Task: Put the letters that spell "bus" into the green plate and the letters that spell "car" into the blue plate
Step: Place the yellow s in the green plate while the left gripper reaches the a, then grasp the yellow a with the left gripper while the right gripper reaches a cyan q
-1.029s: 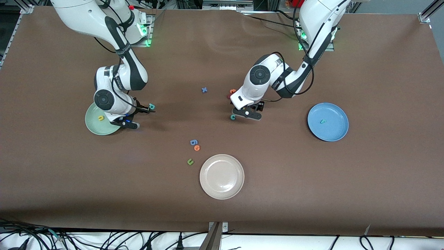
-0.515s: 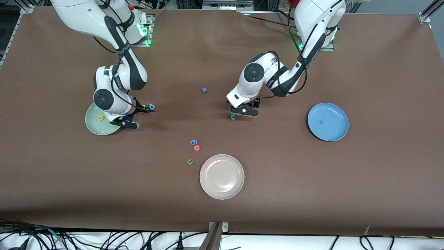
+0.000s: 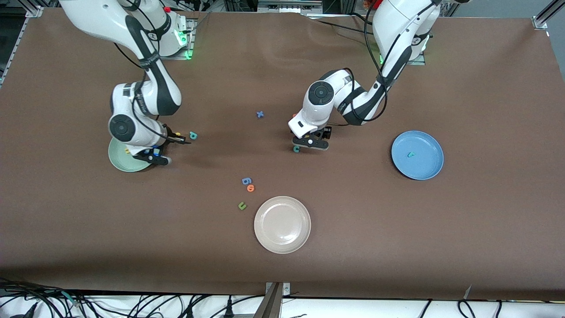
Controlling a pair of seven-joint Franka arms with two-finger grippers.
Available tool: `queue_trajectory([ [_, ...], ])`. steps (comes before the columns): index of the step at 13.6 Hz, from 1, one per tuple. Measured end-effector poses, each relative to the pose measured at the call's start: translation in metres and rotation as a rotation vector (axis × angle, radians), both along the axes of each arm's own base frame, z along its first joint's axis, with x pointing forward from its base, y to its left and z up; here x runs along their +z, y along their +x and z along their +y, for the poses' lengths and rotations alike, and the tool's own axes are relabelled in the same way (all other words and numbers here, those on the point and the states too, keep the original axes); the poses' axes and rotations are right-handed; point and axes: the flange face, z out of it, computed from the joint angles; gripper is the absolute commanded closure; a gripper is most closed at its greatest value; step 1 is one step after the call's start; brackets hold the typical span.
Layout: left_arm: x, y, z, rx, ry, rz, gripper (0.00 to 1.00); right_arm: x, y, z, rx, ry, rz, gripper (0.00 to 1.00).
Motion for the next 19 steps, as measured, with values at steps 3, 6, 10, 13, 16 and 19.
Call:
queue_trajectory([
  [3, -0.001, 0.000, 0.000, 0.001, 0.001, 0.002, 0.40, 0.051, 0.033, -0.040, 0.027, 0.027, 0.007, 1.00],
  [6, -0.002, 0.000, 0.000, 0.002, -0.002, 0.000, 0.53, 0.046, 0.039, -0.110, 0.061, 0.065, 0.025, 1.00],
  [10, -0.001, 0.000, -0.001, 0.021, -0.007, -0.005, 0.56, -0.009, 0.030, -0.150, 0.087, 0.082, 0.108, 1.00],
  [13, -0.003, 0.000, -0.001, 0.024, -0.009, -0.004, 0.59, -0.034, 0.028, -0.151, 0.103, 0.076, 0.126, 0.23],
  [16, -0.004, 0.000, -0.001, 0.026, -0.009, -0.003, 0.66, -0.028, 0.033, -0.147, 0.111, 0.077, 0.113, 0.05],
  [19, -0.003, 0.000, -0.002, 0.029, -0.010, -0.005, 0.81, 0.008, 0.046, -0.109, 0.096, 0.071, 0.116, 0.06],
])
